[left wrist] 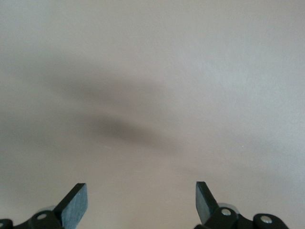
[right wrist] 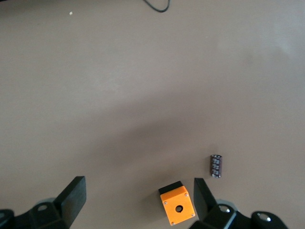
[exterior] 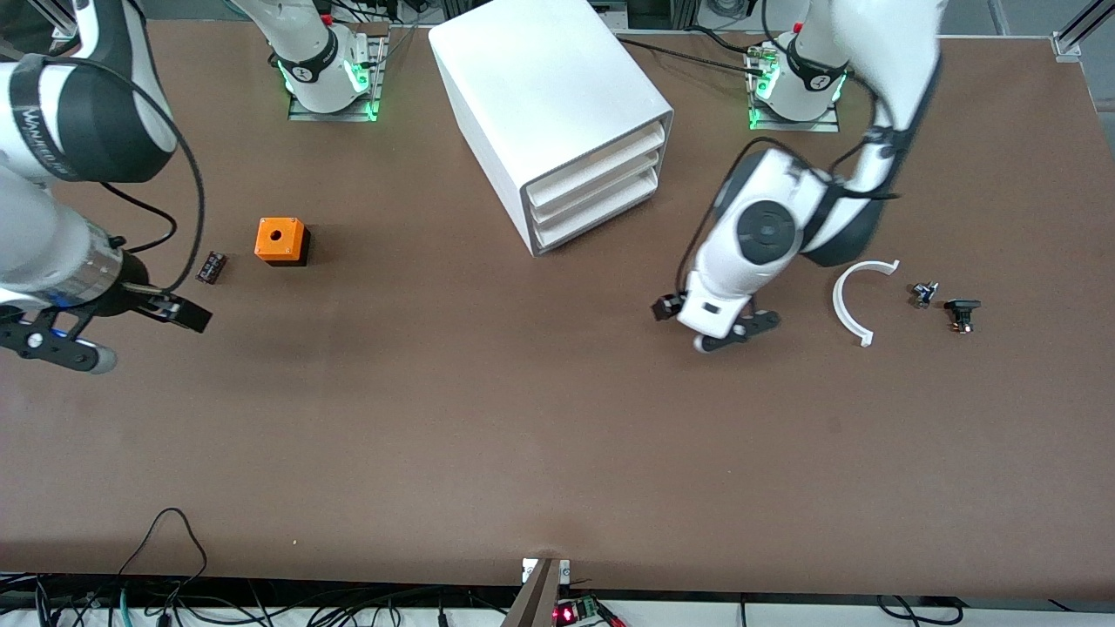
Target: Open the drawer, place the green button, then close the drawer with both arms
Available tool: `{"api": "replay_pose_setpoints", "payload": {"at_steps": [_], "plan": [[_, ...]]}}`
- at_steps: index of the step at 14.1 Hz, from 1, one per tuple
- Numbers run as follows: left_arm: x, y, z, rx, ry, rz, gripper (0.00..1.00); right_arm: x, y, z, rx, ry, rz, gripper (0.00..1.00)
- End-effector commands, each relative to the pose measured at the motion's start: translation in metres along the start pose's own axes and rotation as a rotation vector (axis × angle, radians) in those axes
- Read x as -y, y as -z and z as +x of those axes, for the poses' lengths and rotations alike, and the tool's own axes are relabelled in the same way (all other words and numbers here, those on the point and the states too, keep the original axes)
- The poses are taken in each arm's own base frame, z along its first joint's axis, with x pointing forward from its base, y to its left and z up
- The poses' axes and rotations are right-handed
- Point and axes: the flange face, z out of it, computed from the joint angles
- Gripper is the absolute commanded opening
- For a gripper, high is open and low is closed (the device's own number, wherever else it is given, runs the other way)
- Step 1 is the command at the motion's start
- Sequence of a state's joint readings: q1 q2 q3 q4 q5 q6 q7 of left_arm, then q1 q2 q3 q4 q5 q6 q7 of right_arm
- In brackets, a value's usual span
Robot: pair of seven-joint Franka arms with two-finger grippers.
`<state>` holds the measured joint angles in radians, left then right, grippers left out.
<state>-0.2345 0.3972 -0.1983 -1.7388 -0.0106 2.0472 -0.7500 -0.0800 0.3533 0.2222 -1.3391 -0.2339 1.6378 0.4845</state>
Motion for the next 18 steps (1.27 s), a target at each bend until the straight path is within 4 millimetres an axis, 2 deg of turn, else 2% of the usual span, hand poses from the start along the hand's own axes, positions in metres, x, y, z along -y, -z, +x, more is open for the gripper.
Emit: {"api": "replay_pose_setpoints", "payload": {"at_steps": [1,3,4,7,9,11,14,16,18], "plan": [[0.045,0.087,0.000,-0.024,-0.150,0.004,1.00,-0.021,0.019,-0.008,-0.013,-0.009,0.017,1.00],[0.079,0.135,-0.004,-0.039,-0.177,0.018,1.00,-0.051,0.034,-0.009,-0.011,0.062,0.032,1.00],[0.095,0.159,-0.012,-0.043,-0.223,0.028,1.00,-0.070,0.033,-0.010,0.030,0.105,0.035,1.00],[0.145,0.223,-0.026,-0.099,-0.346,0.031,1.00,-0.120,0.013,-0.008,0.091,0.115,0.078,1.00],[0.180,0.250,-0.025,-0.135,-0.381,0.031,1.00,-0.132,0.004,-0.017,0.077,0.106,0.082,1.00],[0.203,0.260,-0.019,-0.152,-0.371,0.016,1.00,-0.135,0.000,-0.032,0.047,0.129,0.088,1.00],[0.210,0.271,-0.022,-0.172,-0.346,0.011,1.00,-0.146,-0.002,-0.035,0.049,0.226,0.091,1.00],[0.219,0.277,-0.014,-0.180,-0.320,-0.009,1.00,-0.147,-0.002,-0.034,0.048,0.217,0.090,1.00],[0.218,0.285,-0.009,-0.189,-0.299,-0.022,1.00,-0.147,-0.002,-0.036,0.050,0.209,0.092,1.00]]}}
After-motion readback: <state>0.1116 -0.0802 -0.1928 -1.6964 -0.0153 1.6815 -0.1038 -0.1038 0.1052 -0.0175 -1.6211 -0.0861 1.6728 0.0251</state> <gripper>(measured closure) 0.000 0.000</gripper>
